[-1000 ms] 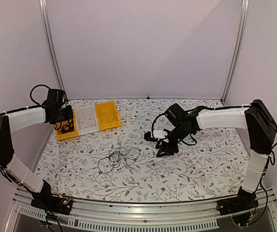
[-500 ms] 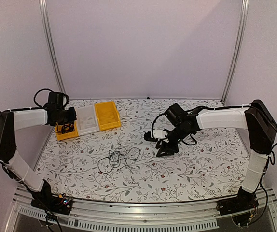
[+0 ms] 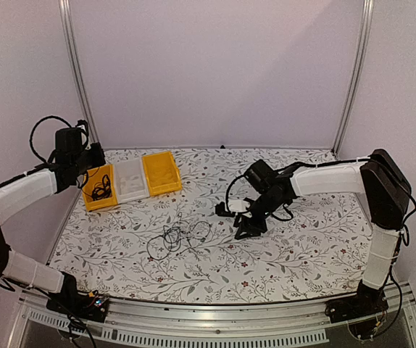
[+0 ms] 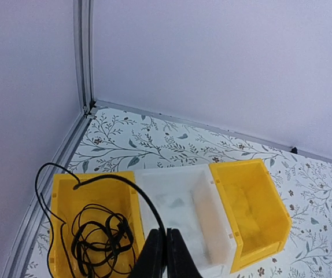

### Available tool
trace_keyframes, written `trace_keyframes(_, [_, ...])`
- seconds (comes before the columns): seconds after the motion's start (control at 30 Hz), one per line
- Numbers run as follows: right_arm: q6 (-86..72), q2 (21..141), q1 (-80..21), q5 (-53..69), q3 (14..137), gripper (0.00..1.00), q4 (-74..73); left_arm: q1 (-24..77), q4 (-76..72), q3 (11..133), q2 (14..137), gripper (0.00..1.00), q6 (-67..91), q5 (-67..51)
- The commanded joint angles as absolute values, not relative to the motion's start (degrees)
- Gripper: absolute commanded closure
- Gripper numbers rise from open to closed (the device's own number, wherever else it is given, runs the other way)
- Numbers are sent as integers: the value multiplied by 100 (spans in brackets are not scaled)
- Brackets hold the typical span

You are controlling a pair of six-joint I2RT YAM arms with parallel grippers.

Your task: Untangle the cables

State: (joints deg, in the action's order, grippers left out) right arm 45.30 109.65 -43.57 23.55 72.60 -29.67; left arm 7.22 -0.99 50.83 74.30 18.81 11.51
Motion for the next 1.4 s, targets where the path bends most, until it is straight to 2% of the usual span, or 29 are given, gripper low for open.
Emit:
trace_keyframes(0.0, [4596,11112,-4430,2250,7392,52,-3067,773,-721,4853,7752,100,1776,119])
trace_keyframes(0.23, [4612,11101,-4438,2164,7385,52,-3075,597,-1168,4785,8293,100,2024,-577])
trace_keyframes(0.5, [4645,11100,-4438,2121,7409,52,-3134,-273,-1861,4216,8140,100,2252,-1426])
trace_keyframes(0.63, [4649,11068,-4438,2130,7410,52,-3142,-487,-1691,4393,8390,100,2154,-1728])
trace_keyframes(1.0, [4674,11061,-4438,2084,7418,52,-3171,-669,-771,4569,8662,100,2134,-346])
trace_keyframes(1.37, [4676,11064,-4438,2074,7427,51,-3195,-666,-619,4988,9494,100,2218,-326])
